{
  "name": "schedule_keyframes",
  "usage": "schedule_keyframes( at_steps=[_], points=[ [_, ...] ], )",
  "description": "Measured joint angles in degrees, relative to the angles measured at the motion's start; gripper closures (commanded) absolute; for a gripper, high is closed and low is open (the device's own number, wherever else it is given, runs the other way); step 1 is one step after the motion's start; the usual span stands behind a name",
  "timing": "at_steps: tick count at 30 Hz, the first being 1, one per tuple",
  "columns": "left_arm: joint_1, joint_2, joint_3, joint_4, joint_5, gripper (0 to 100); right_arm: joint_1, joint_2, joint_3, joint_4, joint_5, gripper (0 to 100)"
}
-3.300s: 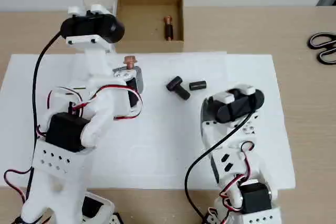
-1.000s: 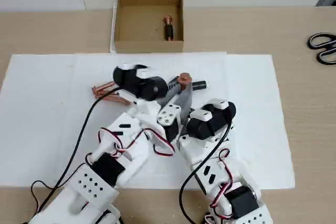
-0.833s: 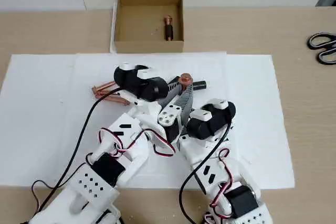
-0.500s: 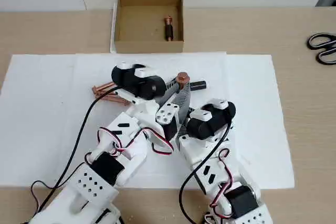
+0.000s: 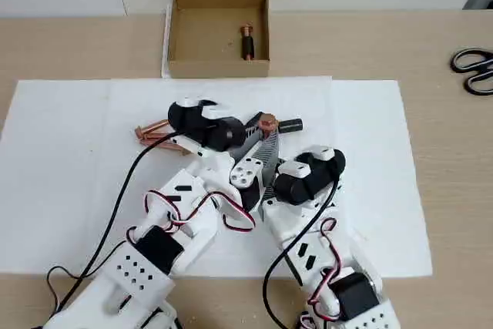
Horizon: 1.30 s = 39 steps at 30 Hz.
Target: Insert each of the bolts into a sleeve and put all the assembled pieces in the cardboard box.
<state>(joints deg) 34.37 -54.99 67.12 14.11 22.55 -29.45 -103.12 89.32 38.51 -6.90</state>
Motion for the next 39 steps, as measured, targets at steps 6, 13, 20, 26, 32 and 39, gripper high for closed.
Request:
schedule_keyframes(
  at_steps=[6, 13, 20, 26, 32, 39],
  points=[
    [0.0, -0.1, 0.7, 0.1, 0.0, 99, 0.0, 0.0, 0.0, 0.0, 0.0, 99.4],
    [1.2, -0.8, 0.7, 6.4, 0.0, 99, 0.3, 0.1, 0.1, 0.0, 0.0, 99.4],
    [1.8, -0.9, 0.6, 7.6, 0.0, 99, 0.0, 0.1, 0.1, 0.1, 0.0, 99.4],
    [1.8, -1.2, 0.5, 9.3, 0.0, 99, 0.0, 0.1, 0.2, 0.1, 0.0, 99.4],
    [1.8, -1.3, 0.5, 9.5, 0.0, 99, 0.0, 0.1, 0.2, 0.1, 0.0, 99.4],
    [1.8, -1.3, 0.4, 9.5, -2.2, 99, -0.1, 0.1, 0.4, 0.1, 0.0, 99.4]
  ],
)
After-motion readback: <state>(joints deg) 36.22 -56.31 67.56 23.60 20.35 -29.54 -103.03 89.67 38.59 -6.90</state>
